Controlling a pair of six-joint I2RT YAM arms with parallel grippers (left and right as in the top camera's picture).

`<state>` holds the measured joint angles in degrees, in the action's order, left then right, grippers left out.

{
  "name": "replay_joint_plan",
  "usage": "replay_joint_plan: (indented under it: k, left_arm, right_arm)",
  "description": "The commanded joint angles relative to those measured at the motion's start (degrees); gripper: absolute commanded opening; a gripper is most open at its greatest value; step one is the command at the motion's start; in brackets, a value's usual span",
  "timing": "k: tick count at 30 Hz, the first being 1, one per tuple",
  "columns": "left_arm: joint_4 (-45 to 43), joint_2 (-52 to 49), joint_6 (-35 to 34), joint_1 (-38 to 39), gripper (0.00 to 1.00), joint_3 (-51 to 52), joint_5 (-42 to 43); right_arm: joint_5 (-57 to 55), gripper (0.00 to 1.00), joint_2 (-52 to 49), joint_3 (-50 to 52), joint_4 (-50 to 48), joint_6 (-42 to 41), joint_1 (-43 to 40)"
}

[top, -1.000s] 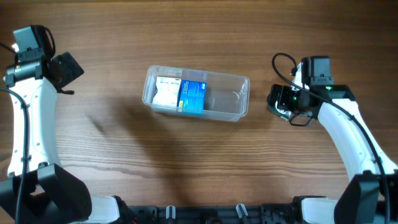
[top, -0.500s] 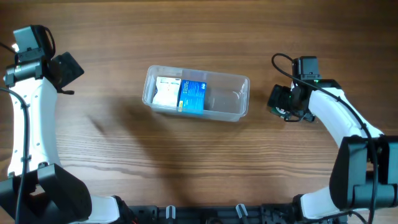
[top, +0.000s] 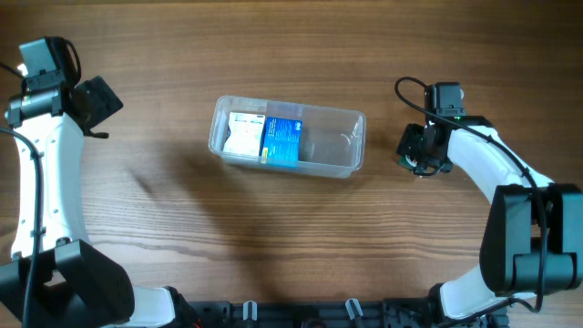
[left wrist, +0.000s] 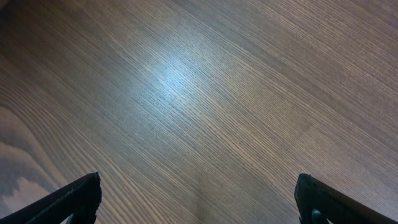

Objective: Pack container
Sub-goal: 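Move the right gripper down onto the green Zam-Buk tin and grasp, then lift the green tin and carry it over the container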

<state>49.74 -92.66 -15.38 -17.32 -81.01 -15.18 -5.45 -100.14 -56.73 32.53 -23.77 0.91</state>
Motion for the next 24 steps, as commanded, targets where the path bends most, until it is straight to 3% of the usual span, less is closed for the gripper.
replay_joint_plan:
  k: [1, 12, 24]
  left_arm:
    - [-0.13, 0.98, 0.11, -0.11, 1.00, -0.37, -0.74]
    - [-0.13, 0.98, 0.09, -0.11, 1.00, -0.37, -0.74]
    - [-0.13, 0.98, 0.09, -0.11, 1.00, -0.37, -0.74]
  right_arm:
    - [-0.07, 0.69, -1.66, 0.83, 0.72, -0.22, -0.22]
    - [2.29, 0.75, -1.66, 2.86, 0.11, -0.22, -0.13]
    - [2.34, 0.73, -1.66, 2.86, 0.94, -0.44, -0.13]
